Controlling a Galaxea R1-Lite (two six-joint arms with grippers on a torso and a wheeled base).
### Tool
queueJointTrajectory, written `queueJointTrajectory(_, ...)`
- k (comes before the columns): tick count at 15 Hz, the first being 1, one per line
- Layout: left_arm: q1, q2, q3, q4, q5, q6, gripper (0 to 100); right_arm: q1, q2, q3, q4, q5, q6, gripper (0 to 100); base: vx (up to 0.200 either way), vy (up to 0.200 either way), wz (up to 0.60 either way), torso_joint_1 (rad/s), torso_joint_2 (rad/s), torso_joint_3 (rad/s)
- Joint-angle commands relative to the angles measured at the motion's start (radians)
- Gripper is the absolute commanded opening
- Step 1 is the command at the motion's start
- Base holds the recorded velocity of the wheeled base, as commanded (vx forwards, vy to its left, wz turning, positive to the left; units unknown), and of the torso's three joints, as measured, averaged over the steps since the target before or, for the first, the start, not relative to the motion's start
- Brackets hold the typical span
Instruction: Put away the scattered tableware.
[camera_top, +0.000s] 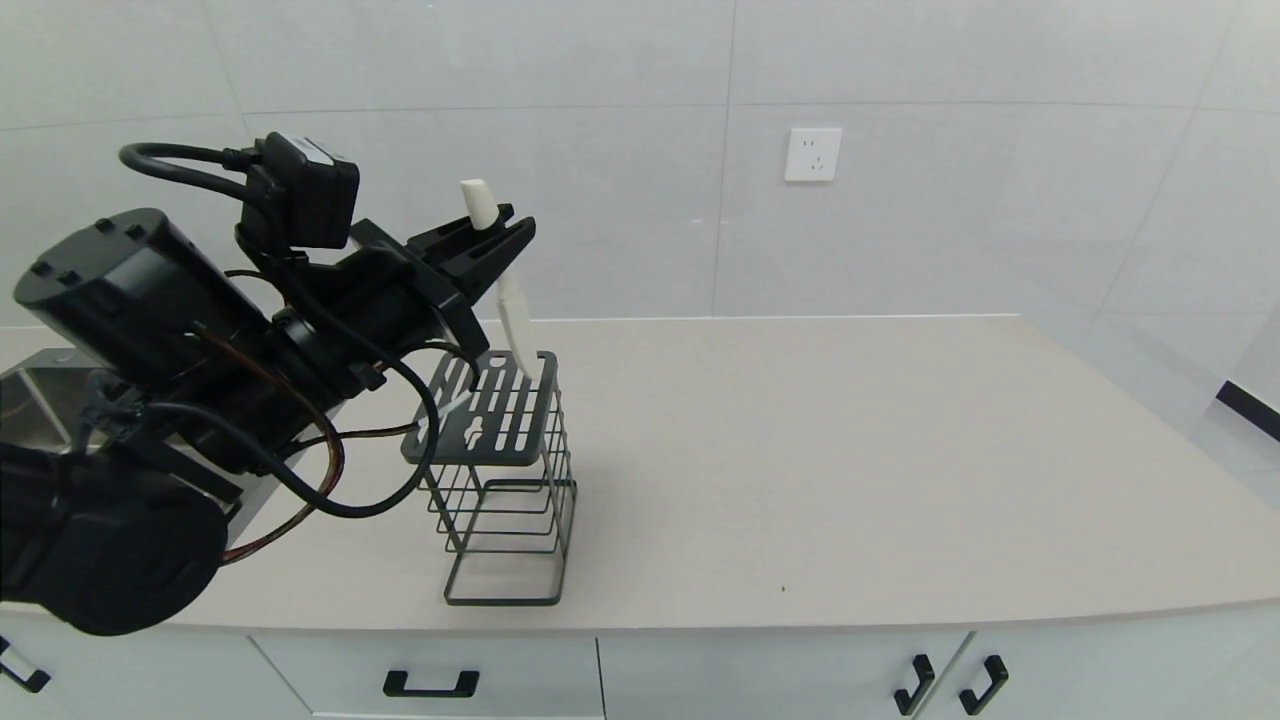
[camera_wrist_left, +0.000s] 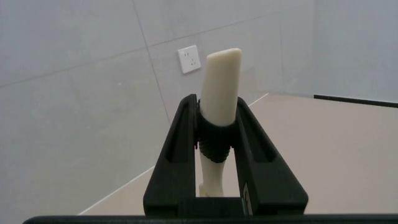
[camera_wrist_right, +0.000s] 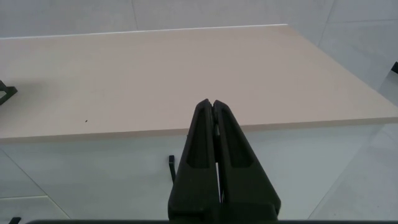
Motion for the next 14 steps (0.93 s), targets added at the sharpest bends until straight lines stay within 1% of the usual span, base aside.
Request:
queueJointTrajectory(1,-0.004,0.001,0.002,0.001,0.001,0.0,0,0.0,0.001,0.0,0.0,-0.001,0.0,0,0.0,0.0,0.0,0.0,0.0,0.0)
queueJointTrajectory(6,-0.001,0.007,0.0,0.004,0.006,-0.001,0,0.0,0.001,0.0,0.0,0.001,0.001,0,0.0,0.0,0.0,0.0,0.0,0.0)
queueJointTrajectory(8,0.0,0.008,-0.003,0.005,0.039,-0.006,0,0.0,0.001,0.0,0.0,-0.001,0.001,0,0.0,0.0,0.0,0.0,0.0,0.0)
queueJointTrajectory(14,-0.001,0.018,-0.003,0.004,0.041,-0.006,0,0.0,0.001,0.0,0.0,-0.001,0.001,0,0.0,0.0,0.0,0.0,0.0,0.0)
